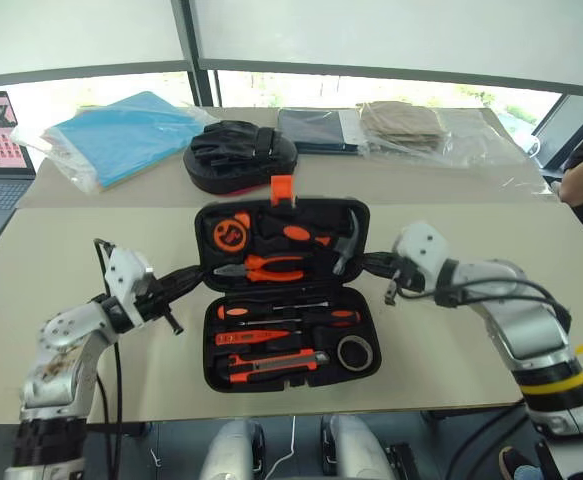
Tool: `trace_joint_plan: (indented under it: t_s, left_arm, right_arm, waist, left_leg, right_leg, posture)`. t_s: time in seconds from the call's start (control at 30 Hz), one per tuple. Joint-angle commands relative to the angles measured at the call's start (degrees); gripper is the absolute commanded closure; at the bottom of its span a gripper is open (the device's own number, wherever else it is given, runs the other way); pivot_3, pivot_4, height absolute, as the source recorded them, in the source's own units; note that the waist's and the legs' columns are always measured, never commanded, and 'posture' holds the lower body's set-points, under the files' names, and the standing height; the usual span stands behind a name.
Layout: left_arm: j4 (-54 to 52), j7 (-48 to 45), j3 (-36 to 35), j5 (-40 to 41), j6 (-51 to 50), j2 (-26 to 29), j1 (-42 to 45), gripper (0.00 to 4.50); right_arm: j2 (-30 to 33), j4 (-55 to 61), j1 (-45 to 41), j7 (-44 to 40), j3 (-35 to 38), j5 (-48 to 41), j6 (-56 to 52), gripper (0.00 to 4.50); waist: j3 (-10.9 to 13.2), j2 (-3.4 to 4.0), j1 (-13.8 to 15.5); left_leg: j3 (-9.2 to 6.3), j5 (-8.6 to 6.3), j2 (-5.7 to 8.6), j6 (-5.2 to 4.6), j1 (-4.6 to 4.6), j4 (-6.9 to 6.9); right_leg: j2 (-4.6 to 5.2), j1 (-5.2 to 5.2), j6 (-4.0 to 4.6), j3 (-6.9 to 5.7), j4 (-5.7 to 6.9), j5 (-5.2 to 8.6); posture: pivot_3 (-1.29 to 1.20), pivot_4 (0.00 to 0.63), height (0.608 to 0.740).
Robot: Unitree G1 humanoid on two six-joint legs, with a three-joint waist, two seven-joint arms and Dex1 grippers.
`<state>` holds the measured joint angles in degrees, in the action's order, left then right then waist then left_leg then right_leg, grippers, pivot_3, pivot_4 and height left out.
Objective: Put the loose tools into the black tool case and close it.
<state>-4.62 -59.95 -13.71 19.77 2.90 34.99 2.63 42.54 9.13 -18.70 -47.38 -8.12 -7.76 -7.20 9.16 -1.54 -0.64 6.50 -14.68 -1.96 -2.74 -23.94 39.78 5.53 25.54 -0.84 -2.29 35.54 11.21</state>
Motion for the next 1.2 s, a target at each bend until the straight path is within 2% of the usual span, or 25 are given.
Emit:
trace_joint_plan:
  t_s: [0.03,0.07,0.13,0.2,0.23,0.27,0.3,0.33,0.4,0.47,0.5,0.57,0.6,0.7,0.8,0.87,0.9,1.03,1.13,1.2]
  left_arm:
    - [1.1,-5.0,1.5,-2.7,11.1,2.3,-3.6,4.5]
    - [1.8,-5.7,1.8,-3.1,12.8,3.0,-4.9,4.5]
    - [3.3,-6.2,1.9,-3.9,16.0,4.0,-6.7,3.74]
    - [4.1,-6.6,2.0,-3.7,17.1,5.1,-7.8,3.22]
    - [4.6,-6.6,1.9,-3.5,17.3,5.5,-8.0,2.69]
    - [5.4,-6.3,1.3,-3.4,17.3,6.0,-8.1,2.42]
    - [6.5,-6.6,0.7,-3.3,16.9,7.0,-8.3,2.12]
    - [7.6,-6.9,0.2,-3.1,15.9,8.0,-8.5,1.78]
    - [9.7,-5.9,-0.8,-2.7,14.1,8.9,-8.1,0.96]
    - [11.6,-5.8,-1.0,-1.8,13.3,9.4,-6.8,0.31]
    - [12.2,-7.1,-0.6,-1.3,13.8,9.6,-6.3,0.22]
    - [13.2,-8.0,0.6,-2.2,14.5,10.1,-4.8,0.22]
    - [13.4,-8.2,1.0,-2.2,14.1,10.1,-4.1,0.22]
    - [12.4,-8.9,2.9,-0.5,9.3,10.0,-0.7,0.22]
    - [12.5,-8.8,4.8,0.2,4.7,9.4,3.8,0.89]
    - [13.7,-8.5,6.7,-0.7,2.6,8.8,7.6,1.74]
    - [14.1,-8.8,7.7,-1.1,2.1,8.3,9.3,2.1]
    - [17.0,-8.8,12.4,-4.2,0.5,6.6,15.2,3.59]
    - [19.2,-9.4,15.8,-7.1,1.0,6.2,17.5,4.47]
    - [20.2,-9.8,17.2,-8.2,1.3,6.0,18.3,4.47]
  right_arm:
    - [3.0,-1.1,5.3,-4.1,-0.6,3.6,13.2,4.41]
    - [3.1,-1.8,6.5,-3.3,-0.1,4.2,15.7,4.41]
    - [3.4,-4.2,8.8,-1.4,0.9,6.2,22.1,4.5]
    - [3.4,-5.9,10.3,-1.1,1.8,6.3,24.3,4.5]
    - [3.5,-6.7,10.7,-1.0,2.2,6.5,25.7,4.1]
    - [3.9,-7.5,11.3,-1.1,2.6,6.6,26.5,3.7]
    - [4.3,-8.1,12.1,-0.9,3.4,6.5,27.2,3.55]
    - [4.7,-8.5,12.7,-0.8,4.2,6.3,27.2,3.21]
    - [5.2,-8.4,13.8,-0.6,5.5,5.7,27.1,2.39]
    - [5.9,-8.1,15.3,-1.0,6.6,5.0,27.0,1.76]
    - [6.1,-7.8,16.3,-1.3,7.2,4.4,27.0,1.49]
    - [6.8,-6.3,18.5,-2.2,8.4,3.2,26.1,1.49]
    - [7.3,-5.3,19.6,-2.8,8.7,2.6,25.3,1.66]
    - [9.9,-0.6,25.9,-6.4,10.4,-1.0,21.1,2.61]
    - [11.9,4.9,31.8,-9.4,11.8,-4.6,17.2,3.61]
    - [12.9,9.5,34.8,-10.8,11.5,-6.4,13.8,4.34]
    - [13.3,11.7,35.8,-11.4,11.0,-7.1,12.1,4.49]
    - [12.3,18.8,35.5,-11.1,6.8,-7.2,5.2,4.5]
    - [9.3,20.7,31.1,-9.0,2.4,-4.9,1.5,4.5]
    - [7.3,20.9,27.1,-8.5,-0.5,-3.4,-1.7,4.5]
  waist:
    - [0.0,0.01,0.0]
    - [0.0,0.02,0.0]
    - [-0.1,0.02,0.0]
    - [-0.1,0.08,0.0]
    - [-0.1,0.08,0.1]
    - [-0.1,0.05,0.3]
    - [-0.1,-0.04,0.7]
    - [-0.1,-0.12,1.1]
    - [-0.1,-0.09,1.2]
    - [-0.1,0.06,1.2]
    - [-0.1,0.08,1.2]
    - [-0.1,0.07,1.2]
    - [-0.1,0.07,1.3]
    - [-0.1,0.07,1.5]
    - [-0.1,0.07,1.6]
    - [-0.1,0.06,1.6]
    - [-0.1,0.06,1.6]
    - [-0.1,0.05,1.2]
    - [-0.1,-0.01,1.0]
    - [-0.1,-0.02,0.7]
  left_leg:
    - [0.0,-0.04,-0.02,-0.02,0.19,-0.02]
    - [-0.01,-0.13,-0.08,-0.02,0.39,-0.04]
    - [0.01,-0.22,-0.22,-0.04,0.66,-0.06]
    - [0.07,-0.26,-0.22,-0.08,0.72,-0.05]
    - [0.11,-0.27,-0.22,-0.1,0.72,-0.06]
    - [0.12,-0.28,-0.21,-0.12,0.71,-0.04]
    - [0.11,-0.28,-0.22,-0.12,0.7,-0.01]
    - [0.1,-0.27,-0.22,-0.11,0.68,0.02]
    - [0.12,-0.26,-0.23,-0.1,0.65,0.04]
    - [0.18,-0.26,-0.23,-0.1,0.61,0.03]
    - [0.18,-0.25,-0.23,-0.1,0.62,0.03]
    - [0.18,-0.25,-0.27,-0.08,0.63,0.03]
    - [0.19,-0.25,-0.28,-0.08,0.63,0.03]
    - [0.17,-0.25,-0.28,-0.08,0.61,0.0]
    - [0.16,-0.25,-0.28,-0.09,0.61,0.02]
    - [0.15,-0.25,-0.28,-0.09,0.63,0.06]
    - [0.14,-0.25,-0.29,-0.09,0.65,0.07]
    - [0.13,-0.23,-0.32,-0.06,0.69,0.11]
    - [0.13,-0.23,-0.36,-0.06,0.69,0.11]
    - [0.16,-0.22,-0.43,-0.04,0.63,0.11]
  right_leg:
    - [0.0,-0.23,-0.01,-0.02,-0.08,0.01]
    - [-0.04,-0.44,-0.02,-0.05,-0.2,0.03]
    - [-0.05,-0.72,-0.02,-0.07,-0.45,0.08]
    - [-0.02,-0.76,0.11,-0.04,-0.48,0.17]
    - [0.0,-0.75,0.17,-0.01,-0.47,0.22]
    - [0.01,-0.75,0.16,-0.02,-0.47,0.22]
    - [0.01,-0.75,0.16,-0.04,-0.47,0.22]
    - [0.01,-0.74,0.18,-0.05,-0.46,0.21]
    - [0.02,-0.67,0.27,-0.04,-0.43,0.24]
    - [0.04,-0.58,0.3,0.04,-0.37,0.25]
    - [0.03,-0.57,0.29,0.05,-0.34,0.25]
    - [-0.02,-0.58,0.23,0.03,-0.33,0.21]
    - [-0.02,-0.59,0.22,0.02,-0.33,0.2]
    - [-0.04,-0.59,-0.02,-0.01,-0.33,0.07]
    - [-0.04,-0.63,-0.04,-0.02,-0.35,0.06]
    - [-0.06,-0.67,-0.07,-0.01,-0.36,0.04]
    - [-0.07,-0.7,-0.08,-0.01,-0.36,0.04]
    - [-0.15,-0.73,-0.12,0.02,-0.35,0.04]
    - [-0.26,-0.71,-0.11,0.04,-0.35,0.03]
    - [-0.34,-0.61,-0.09,0.05,-0.34,0.03]
  posture:
    - [0.0,0.15,0.74]
    - [0.0,0.15,0.74]
    - [0.0,0.15,0.74]
    - [0.0,0.15,0.74]
    - [0.0,0.15,0.74]
    - [0.0,0.15,0.74]
    - [0.0,0.15,0.74]
    - [0.0,0.15,0.74]
    - [0.0,0.15,0.74]
    - [0.0,0.15,0.74]
    - [0.0,0.15,0.74]
    - [0.0,0.15,0.74]
    - [0.0,0.15,0.74]
    - [0.0,0.15,0.74]
    - [0.0,0.15,0.74]
    - [0.0,0.15,0.74]
    - [0.0,0.15,0.74]
    - [0.0,0.15,0.74]
    - [0.0,0.15,0.74]
    - [0.0,0.15,0.74]
